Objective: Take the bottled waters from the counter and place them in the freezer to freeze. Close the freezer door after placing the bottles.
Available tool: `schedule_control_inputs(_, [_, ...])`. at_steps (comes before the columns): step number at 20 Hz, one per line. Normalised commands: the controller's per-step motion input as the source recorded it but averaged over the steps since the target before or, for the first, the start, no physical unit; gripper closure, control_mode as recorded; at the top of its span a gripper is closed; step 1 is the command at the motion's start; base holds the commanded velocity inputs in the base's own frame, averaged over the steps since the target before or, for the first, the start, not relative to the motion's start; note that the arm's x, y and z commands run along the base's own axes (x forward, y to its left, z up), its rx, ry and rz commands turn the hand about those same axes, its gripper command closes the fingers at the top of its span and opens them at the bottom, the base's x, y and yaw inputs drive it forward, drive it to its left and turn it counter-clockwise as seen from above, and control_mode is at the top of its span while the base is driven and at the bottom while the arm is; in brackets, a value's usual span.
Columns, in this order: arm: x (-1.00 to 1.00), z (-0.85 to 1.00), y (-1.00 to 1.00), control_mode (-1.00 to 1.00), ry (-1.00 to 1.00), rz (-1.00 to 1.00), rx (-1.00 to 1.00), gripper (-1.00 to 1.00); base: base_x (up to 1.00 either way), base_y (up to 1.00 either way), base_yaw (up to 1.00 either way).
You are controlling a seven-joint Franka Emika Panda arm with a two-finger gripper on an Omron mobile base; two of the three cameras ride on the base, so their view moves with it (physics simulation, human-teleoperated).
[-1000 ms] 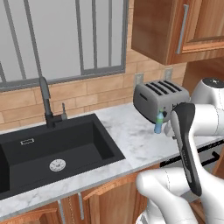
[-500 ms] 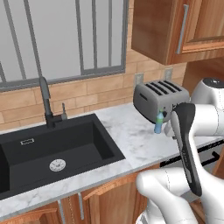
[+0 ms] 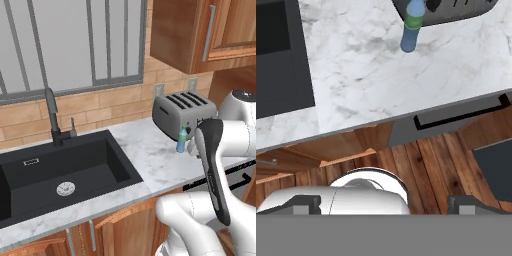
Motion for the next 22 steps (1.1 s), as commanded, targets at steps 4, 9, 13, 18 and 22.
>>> schedule_control_inputs(4, [0.22, -0.07, 0.01, -1.0, -0.02, -0.24, 0.0, -1.0, 0.0, 0.0, 0.0])
schedule_control_inputs(9, [0.26, -0.23, 0.0, -1.0, 0.0, -0.28, 0.0, -1.0, 0.0, 0.0, 0.0])
schedule_control_inputs(13, [0.15, -0.07, 0.0, -1.0, 0.0, -0.12, 0.0, -1.0, 0.0, 0.0, 0.0])
schedule_control_inputs(18, [0.44, -0.09, -0.36, -1.0, -0.02, 0.05, 0.0, -1.0, 0.0, 0.0, 0.0])
schedule_control_inputs(22, [0.71, -0.16, -0.47, -1.0, -0.03, 0.14, 0.0, -1.0, 0.0, 0.0, 0.0])
